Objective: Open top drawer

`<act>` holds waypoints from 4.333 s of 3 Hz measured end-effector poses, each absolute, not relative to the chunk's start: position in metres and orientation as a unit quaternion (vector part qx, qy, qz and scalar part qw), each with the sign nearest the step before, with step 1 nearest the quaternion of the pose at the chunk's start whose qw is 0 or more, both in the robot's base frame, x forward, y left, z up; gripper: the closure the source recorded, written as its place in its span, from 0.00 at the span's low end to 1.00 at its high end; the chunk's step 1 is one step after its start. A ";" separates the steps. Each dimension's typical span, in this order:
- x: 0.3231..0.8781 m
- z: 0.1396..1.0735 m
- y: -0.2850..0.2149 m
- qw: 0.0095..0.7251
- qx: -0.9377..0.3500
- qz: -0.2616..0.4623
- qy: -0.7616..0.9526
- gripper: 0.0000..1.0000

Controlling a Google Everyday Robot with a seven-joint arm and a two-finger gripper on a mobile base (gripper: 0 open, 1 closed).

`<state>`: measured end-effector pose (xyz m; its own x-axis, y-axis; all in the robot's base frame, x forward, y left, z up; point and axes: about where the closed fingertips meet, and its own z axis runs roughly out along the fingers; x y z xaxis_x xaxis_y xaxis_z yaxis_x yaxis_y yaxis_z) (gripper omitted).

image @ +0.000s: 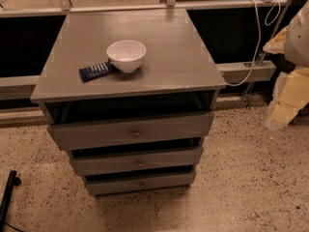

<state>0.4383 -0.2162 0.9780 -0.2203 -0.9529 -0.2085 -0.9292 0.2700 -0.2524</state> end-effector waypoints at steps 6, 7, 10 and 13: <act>0.466 0.863 -0.111 0.282 -0.721 0.032 0.632 0.00; 0.492 0.836 -0.077 0.338 -0.723 0.049 0.601 0.00; 0.514 0.734 -0.033 0.307 -0.733 0.067 0.603 0.00; 0.565 0.679 -0.048 0.225 -0.726 0.005 0.650 0.00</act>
Offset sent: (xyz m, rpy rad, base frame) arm 0.0059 0.0575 -0.0873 0.0324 0.1033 0.2461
